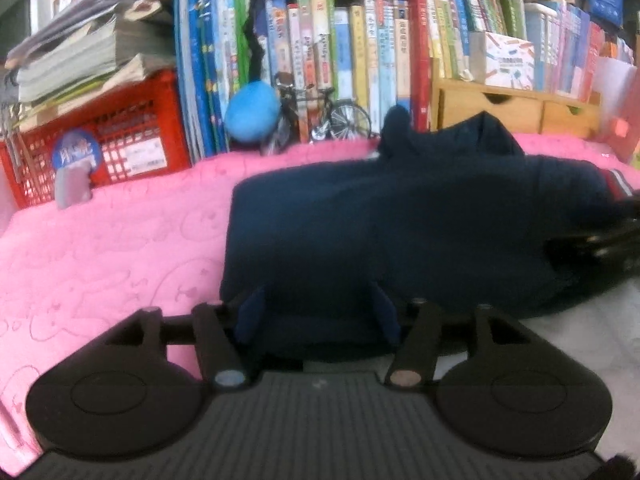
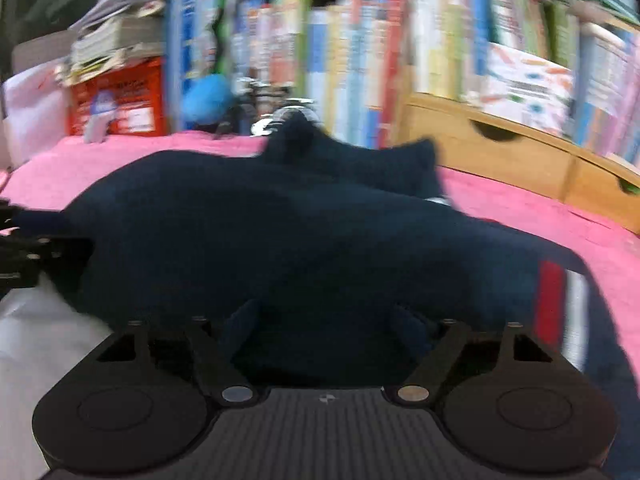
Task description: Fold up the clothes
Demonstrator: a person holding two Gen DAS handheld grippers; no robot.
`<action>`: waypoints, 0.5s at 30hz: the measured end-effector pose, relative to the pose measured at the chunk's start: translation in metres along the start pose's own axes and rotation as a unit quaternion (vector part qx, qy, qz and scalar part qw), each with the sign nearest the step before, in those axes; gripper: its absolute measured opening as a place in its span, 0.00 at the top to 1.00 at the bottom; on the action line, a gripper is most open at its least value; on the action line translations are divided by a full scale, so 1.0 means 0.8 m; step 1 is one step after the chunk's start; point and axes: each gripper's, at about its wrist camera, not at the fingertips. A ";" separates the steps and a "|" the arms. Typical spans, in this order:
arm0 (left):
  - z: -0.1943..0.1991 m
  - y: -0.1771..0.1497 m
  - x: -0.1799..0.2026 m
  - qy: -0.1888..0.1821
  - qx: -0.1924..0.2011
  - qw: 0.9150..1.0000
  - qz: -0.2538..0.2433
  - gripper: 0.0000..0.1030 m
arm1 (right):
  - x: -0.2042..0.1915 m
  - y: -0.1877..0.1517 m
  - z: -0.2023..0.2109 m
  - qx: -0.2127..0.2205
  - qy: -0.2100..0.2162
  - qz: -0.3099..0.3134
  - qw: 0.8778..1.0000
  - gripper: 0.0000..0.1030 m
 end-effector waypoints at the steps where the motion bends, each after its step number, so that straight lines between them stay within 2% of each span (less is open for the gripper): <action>1: -0.001 -0.001 -0.002 -0.001 -0.002 1.000 0.003 0.37 | 0.011 -0.003 0.002 0.003 -0.014 0.006 1.000 0.27; 2: -0.001 -0.001 -0.004 -0.002 -0.004 1.000 0.006 0.36 | 0.024 -0.007 0.006 0.010 -0.014 0.016 1.000 0.31; 4: -0.003 -0.002 -0.007 -0.005 -0.008 1.000 0.012 0.33 | 0.047 -0.016 0.015 0.018 0.009 0.037 0.999 0.53; 6: -0.004 -0.003 -0.011 -0.007 -0.012 1.000 0.017 0.29 | 0.055 -0.020 0.024 0.017 0.011 0.053 0.998 0.59; 8: -0.005 -0.003 -0.012 -0.005 -0.014 1.000 0.021 0.27 | 0.051 -0.017 0.031 0.012 0.009 0.064 0.998 0.59; 10: -0.006 -0.003 -0.014 -0.003 -0.016 1.000 0.024 0.23 | 0.044 -0.008 0.043 0.014 0.007 0.051 0.999 0.52; 15: -0.008 -0.003 -0.017 0.001 -0.020 0.999 0.032 0.18 | 0.013 0.033 0.058 0.041 0.074 0.008 0.996 0.45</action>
Point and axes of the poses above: each gripper's, at about its wrist camera, not at the fingertips, and z roughly against the way its jaws point, x to its right, y to its top, and after that the axes turned 4 degrees about x, right-handed
